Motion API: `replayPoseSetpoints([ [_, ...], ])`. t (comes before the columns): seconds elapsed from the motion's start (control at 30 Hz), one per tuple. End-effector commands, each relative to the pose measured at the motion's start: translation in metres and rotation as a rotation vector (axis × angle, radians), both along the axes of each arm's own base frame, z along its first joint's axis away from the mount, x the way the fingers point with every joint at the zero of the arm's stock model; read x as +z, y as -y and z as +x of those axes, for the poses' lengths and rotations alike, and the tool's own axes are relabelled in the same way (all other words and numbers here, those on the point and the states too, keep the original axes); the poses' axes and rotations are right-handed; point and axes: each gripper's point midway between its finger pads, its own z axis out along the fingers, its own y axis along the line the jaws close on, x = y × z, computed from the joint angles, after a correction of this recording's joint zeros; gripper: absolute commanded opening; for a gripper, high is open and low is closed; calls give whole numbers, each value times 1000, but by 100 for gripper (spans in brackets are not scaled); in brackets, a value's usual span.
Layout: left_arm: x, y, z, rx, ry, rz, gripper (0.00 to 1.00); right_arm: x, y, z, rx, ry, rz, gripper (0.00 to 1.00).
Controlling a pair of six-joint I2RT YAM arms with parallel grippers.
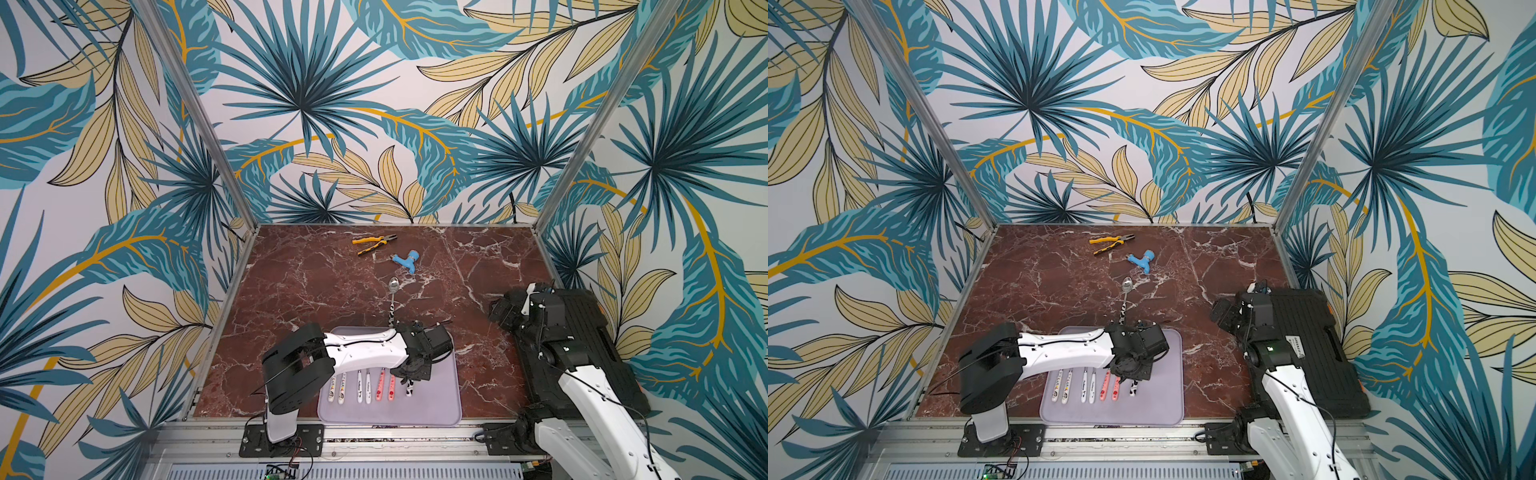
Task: Set the spoon and fork side by side
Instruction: Place the fork on the tray, then pick up the spoon from the center of the board.
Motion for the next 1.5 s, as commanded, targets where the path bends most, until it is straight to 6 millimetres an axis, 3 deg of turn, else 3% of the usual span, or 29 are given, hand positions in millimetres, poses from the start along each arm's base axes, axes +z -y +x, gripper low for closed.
replayPoseSetpoints([
  [0.0, -11, -5, -3, 18, -12, 20, 13, -12, 0, -6, 0, -32, 1, 99],
  [0.33, -4, 0, 2, 5, 7, 6, 30, -12, 0, -6, 1, -30, 1, 100],
  [0.57, 33, 3, 18, -8, 67, -47, 33, -13, 1, -6, -3, -32, -3, 100],
  [0.73, 67, -5, 50, 8, 151, -72, 34, -13, 2, -5, -4, -34, -7, 100],
  [0.9, 83, -16, 83, 15, 180, -67, 35, -15, 2, -4, -6, -43, -12, 100],
  [1.17, 83, -34, 140, 33, 180, -28, 35, -19, 5, -4, -15, -58, -24, 100],
  [1.33, 67, -46, 173, 44, 163, 6, 35, -23, 6, -3, -19, -74, -33, 100],
  [1.47, 49, -51, 187, 42, 122, 11, 34, -25, 9, -3, -27, -84, -47, 99],
])
